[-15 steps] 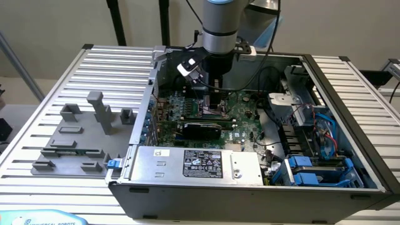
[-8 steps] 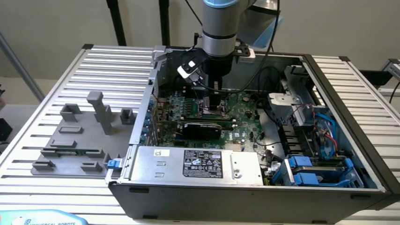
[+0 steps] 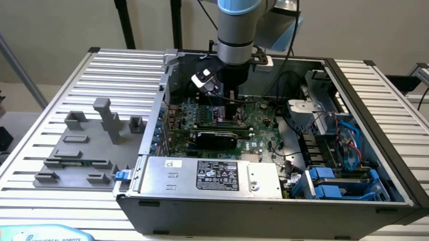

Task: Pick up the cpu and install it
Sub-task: 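Place the cpu into insertion slot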

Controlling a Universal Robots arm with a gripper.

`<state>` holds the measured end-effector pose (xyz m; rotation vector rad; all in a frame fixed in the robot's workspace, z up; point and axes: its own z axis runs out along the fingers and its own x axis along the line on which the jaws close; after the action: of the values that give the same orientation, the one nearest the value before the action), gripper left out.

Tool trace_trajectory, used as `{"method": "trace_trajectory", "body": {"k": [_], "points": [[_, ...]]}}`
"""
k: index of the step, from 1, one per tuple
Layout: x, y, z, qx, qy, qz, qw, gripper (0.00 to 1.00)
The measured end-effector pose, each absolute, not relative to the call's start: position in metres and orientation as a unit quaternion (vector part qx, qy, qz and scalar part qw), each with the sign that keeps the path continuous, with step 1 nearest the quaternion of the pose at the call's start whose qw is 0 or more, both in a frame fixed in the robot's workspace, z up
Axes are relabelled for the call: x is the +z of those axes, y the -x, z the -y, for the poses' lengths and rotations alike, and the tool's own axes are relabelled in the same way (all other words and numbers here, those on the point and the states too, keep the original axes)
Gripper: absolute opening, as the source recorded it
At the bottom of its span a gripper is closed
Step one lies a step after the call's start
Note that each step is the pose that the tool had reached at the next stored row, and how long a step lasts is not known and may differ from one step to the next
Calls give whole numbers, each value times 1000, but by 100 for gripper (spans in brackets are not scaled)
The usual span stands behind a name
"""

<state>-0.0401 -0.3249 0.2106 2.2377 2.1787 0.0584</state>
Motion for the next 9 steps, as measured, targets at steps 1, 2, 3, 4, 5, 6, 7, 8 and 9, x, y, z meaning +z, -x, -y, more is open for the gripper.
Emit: {"method": "trace_trajectory", "body": {"k": [1, 2, 3, 4, 5, 6, 7, 8, 9], "points": [[209, 40, 325, 19, -716, -697, 9, 55], [209, 40, 325, 19, -716, -697, 9, 55], [208, 40, 325, 18, -716, -697, 8, 55], [207, 40, 325, 18, -716, -697, 8, 55], [207, 40, 325, 17, -716, -698, 7, 55], [206, 40, 325, 16, -716, -698, 7, 55], [205, 40, 325, 15, -716, -698, 6, 55], [204, 40, 325, 15, -716, -697, 5, 55], [203, 40, 324, 14, -716, -698, 5, 55]]}}
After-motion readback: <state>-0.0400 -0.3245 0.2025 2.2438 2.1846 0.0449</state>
